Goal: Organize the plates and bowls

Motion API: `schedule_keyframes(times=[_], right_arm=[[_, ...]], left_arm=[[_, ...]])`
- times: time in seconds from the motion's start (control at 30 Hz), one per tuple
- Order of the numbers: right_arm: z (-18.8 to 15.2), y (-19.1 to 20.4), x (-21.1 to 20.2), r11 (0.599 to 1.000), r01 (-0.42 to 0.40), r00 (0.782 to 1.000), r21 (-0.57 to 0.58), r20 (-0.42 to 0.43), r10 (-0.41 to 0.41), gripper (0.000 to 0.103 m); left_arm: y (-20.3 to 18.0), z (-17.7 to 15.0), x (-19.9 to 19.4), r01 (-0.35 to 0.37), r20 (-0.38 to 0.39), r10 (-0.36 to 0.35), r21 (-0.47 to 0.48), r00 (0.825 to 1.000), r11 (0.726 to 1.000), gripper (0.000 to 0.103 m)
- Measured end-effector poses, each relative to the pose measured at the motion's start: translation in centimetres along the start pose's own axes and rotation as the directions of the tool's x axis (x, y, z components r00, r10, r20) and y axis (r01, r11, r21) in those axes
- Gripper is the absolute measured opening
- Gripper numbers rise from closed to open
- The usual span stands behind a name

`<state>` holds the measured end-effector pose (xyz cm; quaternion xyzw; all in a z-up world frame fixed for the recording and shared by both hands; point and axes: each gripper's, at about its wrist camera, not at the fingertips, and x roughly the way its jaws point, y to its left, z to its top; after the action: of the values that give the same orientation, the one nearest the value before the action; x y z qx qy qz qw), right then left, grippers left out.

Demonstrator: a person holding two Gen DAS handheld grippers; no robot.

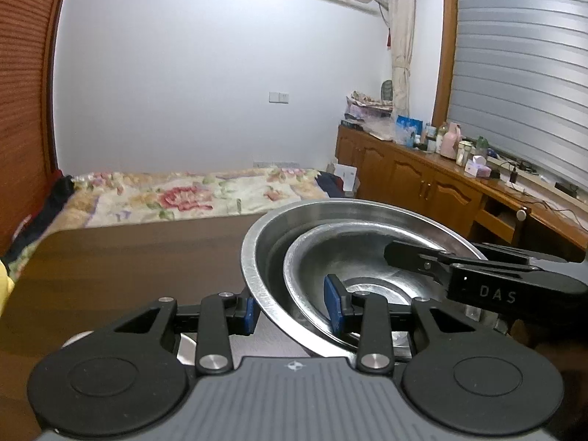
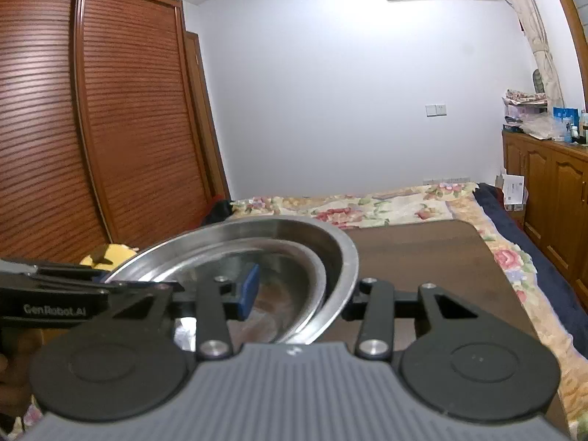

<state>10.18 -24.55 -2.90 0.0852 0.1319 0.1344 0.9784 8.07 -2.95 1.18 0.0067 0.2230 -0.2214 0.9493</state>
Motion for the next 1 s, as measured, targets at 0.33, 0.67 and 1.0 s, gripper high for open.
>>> schedule_keyframes(times=[0.33, 0.67, 1.0], right_arm=[[1.2, 1.3, 0.0, 1.0, -0.028, 1.0, 0.004, 0.007, 0.028, 0.044], [0.9, 3.4, 1.2, 0.997, -0.068, 0.998, -0.025, -0.009, 0.068, 0.044], [0.5, 6.0, 2.2, 0.992, -0.122, 0.992, -0.044, -0.037, 0.12, 0.044]], left_arm=[[0.7, 0.8, -2.1, -0.014, 0.032, 0.014, -0.001, 0.999, 1.0, 0.038], [3.0, 0.5, -3.2, -0.056, 0.04, 0.058, -0.036, 0.998, 0.998, 0.038], [6.0, 0.0, -5.0, -0.092, 0.043, 0.095, -0.073, 0.995, 0.993, 0.038]])
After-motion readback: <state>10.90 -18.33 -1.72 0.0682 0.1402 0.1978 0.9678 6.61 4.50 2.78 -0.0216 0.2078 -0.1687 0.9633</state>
